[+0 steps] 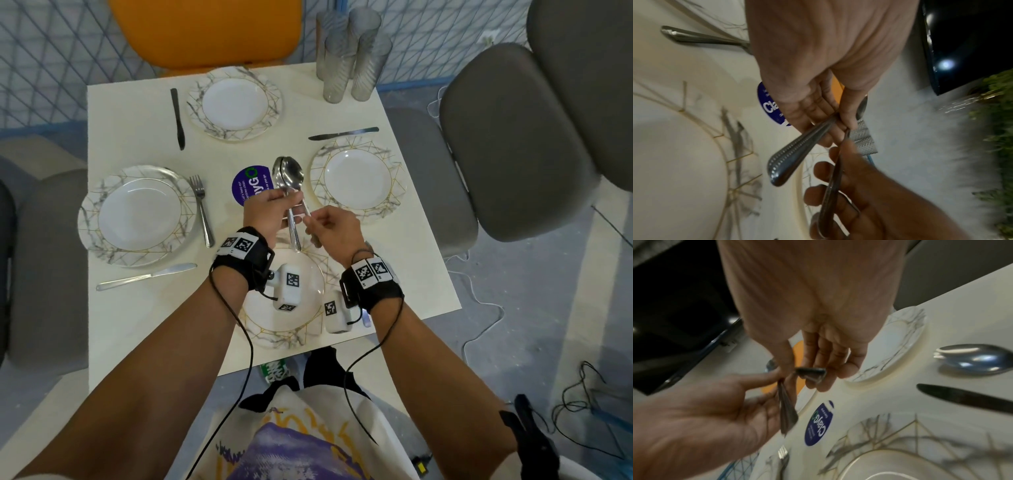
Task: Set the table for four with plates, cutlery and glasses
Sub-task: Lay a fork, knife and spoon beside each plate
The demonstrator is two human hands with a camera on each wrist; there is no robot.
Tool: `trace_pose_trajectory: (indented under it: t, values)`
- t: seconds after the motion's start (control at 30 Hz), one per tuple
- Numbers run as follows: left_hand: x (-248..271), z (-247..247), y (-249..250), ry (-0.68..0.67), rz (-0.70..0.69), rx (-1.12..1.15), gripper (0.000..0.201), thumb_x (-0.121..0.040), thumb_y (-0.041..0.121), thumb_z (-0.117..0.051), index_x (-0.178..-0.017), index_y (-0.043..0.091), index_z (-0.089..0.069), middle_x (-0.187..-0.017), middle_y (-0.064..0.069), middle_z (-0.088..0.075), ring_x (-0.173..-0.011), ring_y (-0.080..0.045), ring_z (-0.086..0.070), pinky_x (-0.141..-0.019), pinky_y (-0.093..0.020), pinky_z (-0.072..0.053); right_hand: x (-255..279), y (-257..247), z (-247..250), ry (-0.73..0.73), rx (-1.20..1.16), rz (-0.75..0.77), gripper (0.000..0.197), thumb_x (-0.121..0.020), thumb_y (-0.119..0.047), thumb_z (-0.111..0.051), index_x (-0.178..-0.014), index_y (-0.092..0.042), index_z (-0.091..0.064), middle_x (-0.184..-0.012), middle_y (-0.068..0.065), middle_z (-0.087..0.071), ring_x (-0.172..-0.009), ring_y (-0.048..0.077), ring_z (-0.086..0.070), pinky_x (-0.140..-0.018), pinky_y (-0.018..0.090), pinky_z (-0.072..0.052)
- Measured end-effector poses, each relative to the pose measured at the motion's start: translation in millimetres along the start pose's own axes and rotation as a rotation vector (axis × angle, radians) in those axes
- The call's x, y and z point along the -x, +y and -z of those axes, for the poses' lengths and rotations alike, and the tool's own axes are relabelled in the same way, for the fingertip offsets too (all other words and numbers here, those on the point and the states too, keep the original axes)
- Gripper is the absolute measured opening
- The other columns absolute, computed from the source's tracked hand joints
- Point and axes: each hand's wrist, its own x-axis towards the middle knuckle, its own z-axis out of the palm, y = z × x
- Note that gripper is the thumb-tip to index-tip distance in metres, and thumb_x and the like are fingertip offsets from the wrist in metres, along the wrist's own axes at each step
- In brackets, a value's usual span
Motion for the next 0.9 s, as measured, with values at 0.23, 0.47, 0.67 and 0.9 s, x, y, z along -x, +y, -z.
trace_pose_trajectory:
  t: [0.23,0.47,0.67,0.9]
  values:
    - [-7,4,29,0.049,-0.071,0.045,0.009,-0.099,0.019,-0.068,-0.094,0.012,-0.067,-0.092,-0.006,-0.073,-0.066,-0.011,-0.06,-0.055,-0.023,-0.041,9,-13,-6,0.054,-0.102,0.005,0.01,-0.094,-0.016,-0.069,-0.09,-0.008,-0.066,-0.074,0.008,-0.073,-0.051,0.011,-0.06,-0.052,0.022,-0.049]
    - [-20,16,55,0.075,-0.143,-0.091,0.014,-0.087,0.015,-0.081,-0.099,0.011,-0.075,-0.086,-0.007,-0.065,-0.063,-0.011,-0.052,-0.051,-0.02,-0.041,10,-14,6,0.016,-0.043,0.017,0.009,-0.094,-0.022,-0.07,-0.091,-0.013,-0.069,-0.073,0.002,-0.072,-0.057,0.011,-0.061,-0.056,0.02,-0.049]
    - [-34,9,61,0.11,-0.229,-0.341,0.011,-0.084,0.029,-0.078,-0.086,0.019,-0.08,-0.066,0.002,-0.065,-0.061,-0.014,-0.053,-0.06,-0.025,-0.049,-17,-18,40,0.082,0.017,0.042,0.012,-0.093,-0.026,-0.071,-0.097,-0.016,-0.076,-0.077,-0.005,-0.071,-0.058,0.003,-0.055,-0.06,0.018,-0.049]
    - [-75,-26,61,0.278,-0.141,-0.402,0.013,-0.08,0.023,-0.074,-0.085,0.012,-0.078,-0.07,-0.006,-0.072,-0.061,-0.017,-0.063,-0.064,-0.029,-0.055,-106,-45,94,0.221,-0.207,0.003,0.01,-0.089,-0.005,-0.068,-0.095,-0.007,-0.076,-0.076,0.0,-0.07,-0.057,0.012,-0.059,-0.055,0.027,-0.048]
